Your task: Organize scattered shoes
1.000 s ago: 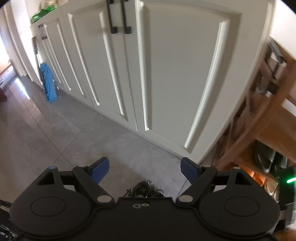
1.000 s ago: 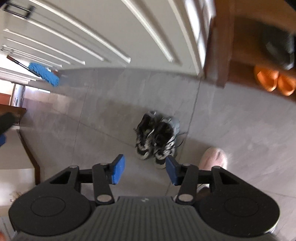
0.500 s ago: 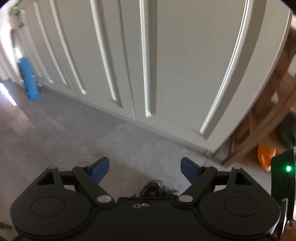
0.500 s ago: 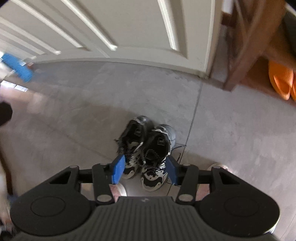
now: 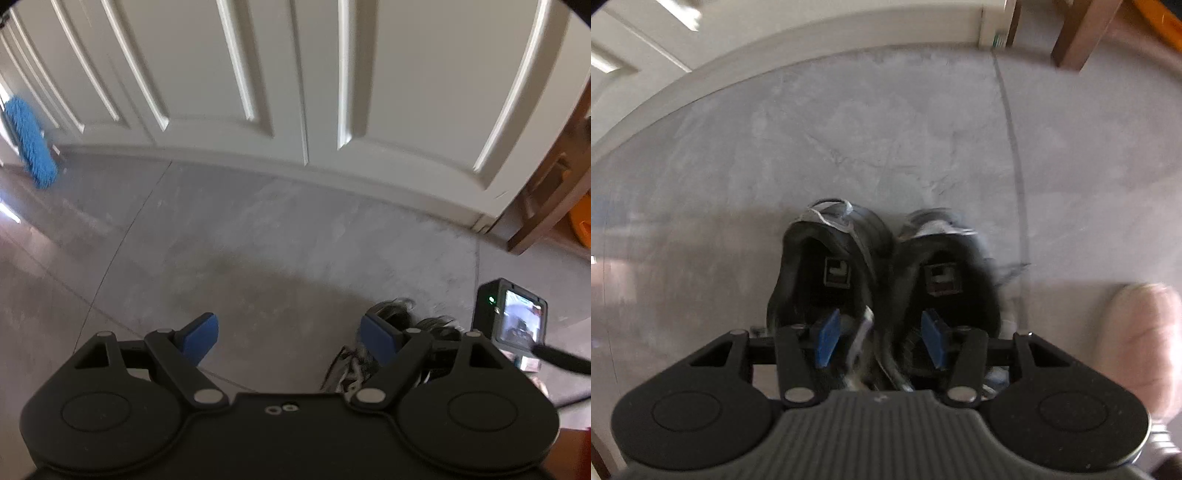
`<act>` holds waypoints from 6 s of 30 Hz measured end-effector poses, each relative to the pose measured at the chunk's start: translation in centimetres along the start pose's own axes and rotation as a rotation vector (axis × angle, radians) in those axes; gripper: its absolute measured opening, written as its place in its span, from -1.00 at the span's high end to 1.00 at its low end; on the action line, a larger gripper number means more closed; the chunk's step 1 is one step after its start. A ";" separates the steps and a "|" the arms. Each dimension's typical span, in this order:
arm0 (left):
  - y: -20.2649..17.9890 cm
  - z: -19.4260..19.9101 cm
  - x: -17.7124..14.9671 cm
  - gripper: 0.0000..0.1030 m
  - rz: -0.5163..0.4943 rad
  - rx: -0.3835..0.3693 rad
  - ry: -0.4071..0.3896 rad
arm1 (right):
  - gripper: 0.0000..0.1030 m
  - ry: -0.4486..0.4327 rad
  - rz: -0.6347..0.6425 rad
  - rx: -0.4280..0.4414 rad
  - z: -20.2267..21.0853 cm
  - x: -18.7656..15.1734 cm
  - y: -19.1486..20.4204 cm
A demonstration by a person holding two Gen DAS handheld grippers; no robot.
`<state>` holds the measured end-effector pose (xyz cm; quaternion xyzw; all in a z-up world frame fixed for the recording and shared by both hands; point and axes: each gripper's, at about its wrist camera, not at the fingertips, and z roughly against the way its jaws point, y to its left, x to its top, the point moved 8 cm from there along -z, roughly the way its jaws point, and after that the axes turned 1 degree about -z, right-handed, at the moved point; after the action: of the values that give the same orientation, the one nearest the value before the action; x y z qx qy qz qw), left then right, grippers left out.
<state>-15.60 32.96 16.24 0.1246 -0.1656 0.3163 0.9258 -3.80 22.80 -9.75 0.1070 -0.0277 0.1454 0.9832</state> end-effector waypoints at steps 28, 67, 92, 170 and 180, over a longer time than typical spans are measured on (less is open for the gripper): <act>-4.1 4.9 6.3 -0.64 -0.152 -0.073 -0.215 | 0.43 -0.395 0.310 0.235 18.1 -0.4 -3.0; -44.4 46.6 34.7 -0.64 -0.248 -0.476 -0.759 | 0.39 -0.912 0.061 0.104 82.1 31.9 -34.5; -48.9 39.1 45.0 -0.64 -0.375 -0.572 -0.597 | 0.35 -0.494 -0.069 0.027 69.6 51.9 -34.6; -56.8 52.4 26.9 -0.64 -0.227 -0.141 -0.406 | -0.71 -0.367 -0.170 0.187 77.8 21.9 -51.0; -48.1 53.9 20.9 -0.64 -0.164 -0.105 -0.362 | -0.81 -0.314 -0.137 0.204 77.2 15.1 -45.5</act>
<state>17.84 -10.69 67.57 0.1439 -0.3347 0.2032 0.9088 22.08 -32.36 57.65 0.2291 -0.1584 0.0615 0.9585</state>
